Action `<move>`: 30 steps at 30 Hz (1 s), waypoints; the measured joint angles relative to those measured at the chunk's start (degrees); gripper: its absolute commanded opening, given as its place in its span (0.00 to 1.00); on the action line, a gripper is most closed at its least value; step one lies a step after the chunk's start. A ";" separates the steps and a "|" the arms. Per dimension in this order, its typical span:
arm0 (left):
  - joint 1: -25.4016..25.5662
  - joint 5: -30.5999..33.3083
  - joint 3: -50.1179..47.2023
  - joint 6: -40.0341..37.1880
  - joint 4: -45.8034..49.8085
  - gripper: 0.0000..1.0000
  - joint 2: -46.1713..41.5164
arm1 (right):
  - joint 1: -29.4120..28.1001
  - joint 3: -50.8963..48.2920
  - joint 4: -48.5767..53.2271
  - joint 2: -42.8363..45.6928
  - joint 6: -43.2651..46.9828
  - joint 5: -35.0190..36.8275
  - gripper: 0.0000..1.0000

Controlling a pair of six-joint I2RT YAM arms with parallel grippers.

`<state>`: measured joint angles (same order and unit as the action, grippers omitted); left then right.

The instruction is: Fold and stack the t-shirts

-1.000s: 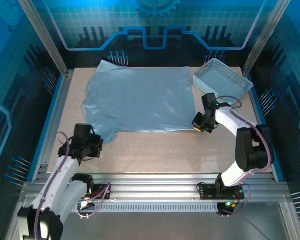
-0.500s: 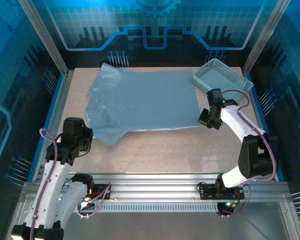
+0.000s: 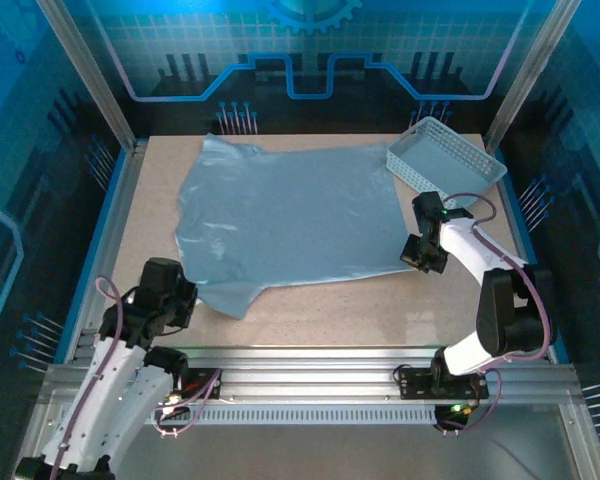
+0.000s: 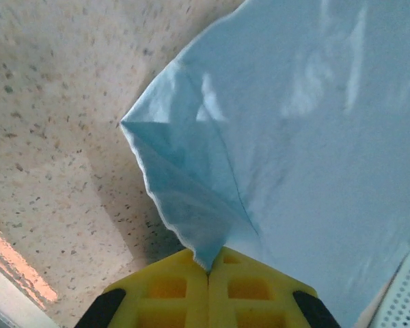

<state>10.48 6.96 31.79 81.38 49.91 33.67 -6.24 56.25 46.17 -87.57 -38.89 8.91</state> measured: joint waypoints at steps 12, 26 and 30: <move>0.42 -1.77 4.96 -2.19 -6.80 0.57 15.96 | -0.13 1.99 0.39 -1.01 -2.60 1.40 0.48; -13.70 -7.21 50.03 -14.80 -19.34 0.22 73.55 | -4.33 20.09 -11.58 -17.92 -0.63 -10.36 0.36; -16.44 -7.72 59.65 -16.65 -20.44 0.19 87.47 | -5.75 26.25 -12.13 -26.88 -0.02 -12.28 0.36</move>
<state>-5.96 -0.75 91.44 64.73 29.47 121.14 -11.99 82.50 34.04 -114.45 -38.92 -3.38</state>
